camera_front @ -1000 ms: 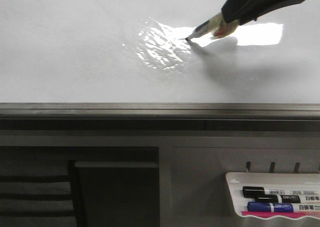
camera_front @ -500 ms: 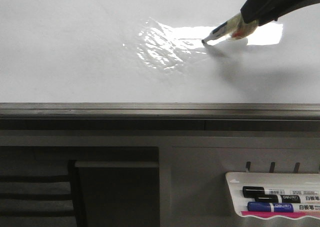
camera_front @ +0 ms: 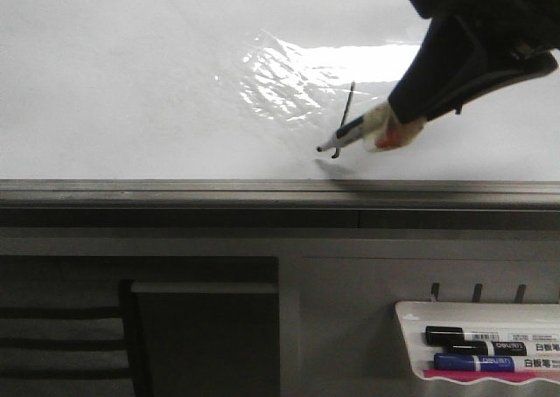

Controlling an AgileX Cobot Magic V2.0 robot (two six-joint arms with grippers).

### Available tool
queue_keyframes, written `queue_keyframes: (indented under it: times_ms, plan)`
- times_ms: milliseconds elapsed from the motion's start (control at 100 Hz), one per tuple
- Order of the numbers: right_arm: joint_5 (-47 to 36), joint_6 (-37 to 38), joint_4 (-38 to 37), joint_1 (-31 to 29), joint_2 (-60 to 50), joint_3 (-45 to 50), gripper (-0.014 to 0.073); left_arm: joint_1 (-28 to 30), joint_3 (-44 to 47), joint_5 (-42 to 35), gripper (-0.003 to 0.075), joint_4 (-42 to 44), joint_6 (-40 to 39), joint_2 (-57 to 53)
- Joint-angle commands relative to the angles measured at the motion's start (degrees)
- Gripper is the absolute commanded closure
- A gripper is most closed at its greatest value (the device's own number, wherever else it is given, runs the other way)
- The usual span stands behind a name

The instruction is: Write number 7 on whiteboard

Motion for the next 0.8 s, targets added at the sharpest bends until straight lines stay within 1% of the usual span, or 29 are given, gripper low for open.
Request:
queue_keyframes:
  times_ms: [0, 90, 160, 260, 410, 610, 790]
  plan:
    - [-2.0, -3.9, 0.3, 1.9, -3.4, -3.5, 0.065, -2.0, -4.1, 1.6, 0.0355, -1.5, 3.8, 2.4]
    - [1.4, -8.4, 0.3, 3.2, -5.1, -5.3, 0.065, -5.1, -6.0, 5.5, 0.0355, -3.3, 10.3, 5.7]
    - [4.1, -11.9, 0.3, 4.0, -6.4, -6.5, 0.065, -8.1, -6.7, 5.8, 0.0355, -4.6, 14.3, 8.5]
    - [7.5, -16.5, 0.3, 4.6, -7.8, -7.3, 0.065, -13.4, -8.1, 4.0, 0.0355, -4.8, 16.0, 12.8]
    - [13.2, -24.7, 0.3, 4.6, -8.9, -7.4, 0.065, -19.9, -11.1, -1.3, 0.0355, -4.8, 19.1, 18.9]
    - [13.3, -25.1, 0.3, 4.6, -9.0, -7.4, 0.065, -25.8, -13.6, -8.1, 0.0355, -4.8, 24.0, 25.9]
    - [13.5, -26.2, 0.3, 4.6, -9.0, -7.4, 0.065, -27.8, -16.3, -11.4, 0.0355, -4.8, 25.3, 31.1]
